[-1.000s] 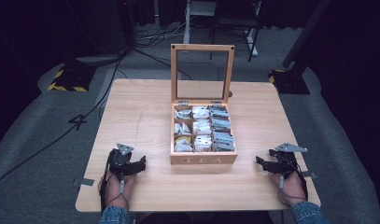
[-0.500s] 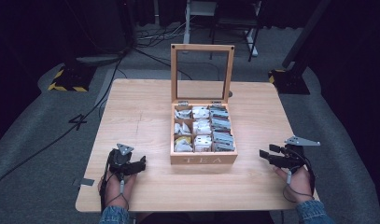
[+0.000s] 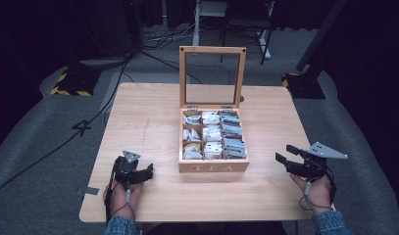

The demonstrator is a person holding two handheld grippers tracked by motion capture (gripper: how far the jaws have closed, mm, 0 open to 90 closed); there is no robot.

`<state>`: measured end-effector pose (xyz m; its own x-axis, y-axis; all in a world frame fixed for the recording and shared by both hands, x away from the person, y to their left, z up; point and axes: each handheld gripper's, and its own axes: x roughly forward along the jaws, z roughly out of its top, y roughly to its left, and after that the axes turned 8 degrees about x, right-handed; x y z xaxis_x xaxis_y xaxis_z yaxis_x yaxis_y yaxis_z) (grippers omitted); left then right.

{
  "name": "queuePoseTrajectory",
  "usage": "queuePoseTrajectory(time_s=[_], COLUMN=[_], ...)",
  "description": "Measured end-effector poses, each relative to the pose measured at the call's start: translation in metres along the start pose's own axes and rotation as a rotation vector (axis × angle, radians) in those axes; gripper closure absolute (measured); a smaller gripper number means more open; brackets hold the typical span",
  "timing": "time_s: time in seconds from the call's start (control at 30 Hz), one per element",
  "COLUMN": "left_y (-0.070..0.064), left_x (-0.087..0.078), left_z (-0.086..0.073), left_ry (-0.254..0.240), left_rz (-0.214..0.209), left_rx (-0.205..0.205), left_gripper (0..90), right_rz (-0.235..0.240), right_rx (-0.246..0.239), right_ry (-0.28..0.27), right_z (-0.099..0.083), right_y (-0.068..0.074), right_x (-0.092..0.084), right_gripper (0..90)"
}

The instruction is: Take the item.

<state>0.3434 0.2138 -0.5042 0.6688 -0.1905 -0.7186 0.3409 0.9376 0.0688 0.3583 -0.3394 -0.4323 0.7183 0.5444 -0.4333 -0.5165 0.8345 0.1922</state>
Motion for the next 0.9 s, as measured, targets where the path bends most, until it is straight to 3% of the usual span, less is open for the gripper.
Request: queuePoseTrajectory(time_s=[0.27,0.5,0.67,0.9], left_y=[-0.001,0.001,0.002,0.002], left_x=[-0.002,-0.001,0.0,0.0], left_z=[-0.002,-0.001,0.0,0.0], left_ry=[0.001,-0.003,-0.005,-0.004], left_rz=[-0.004,0.007,0.005,0.003], left_rx=[0.006,-0.001,-0.004,-0.003], left_gripper=[18.5,20.0,19.9,20.0], right_rz=[0.053,0.114,0.144,0.254], right_rx=[-0.001,0.016,-0.018,-0.056], right_ry=[-0.012,0.048,0.07,0.137], right_z=[0.018,0.036,0.046,0.063], right_y=[0.009,0.022,0.034,0.062], right_x=[0.005,0.026,0.035,0.058], right_gripper=[38.2,37.6,37.6,43.6])
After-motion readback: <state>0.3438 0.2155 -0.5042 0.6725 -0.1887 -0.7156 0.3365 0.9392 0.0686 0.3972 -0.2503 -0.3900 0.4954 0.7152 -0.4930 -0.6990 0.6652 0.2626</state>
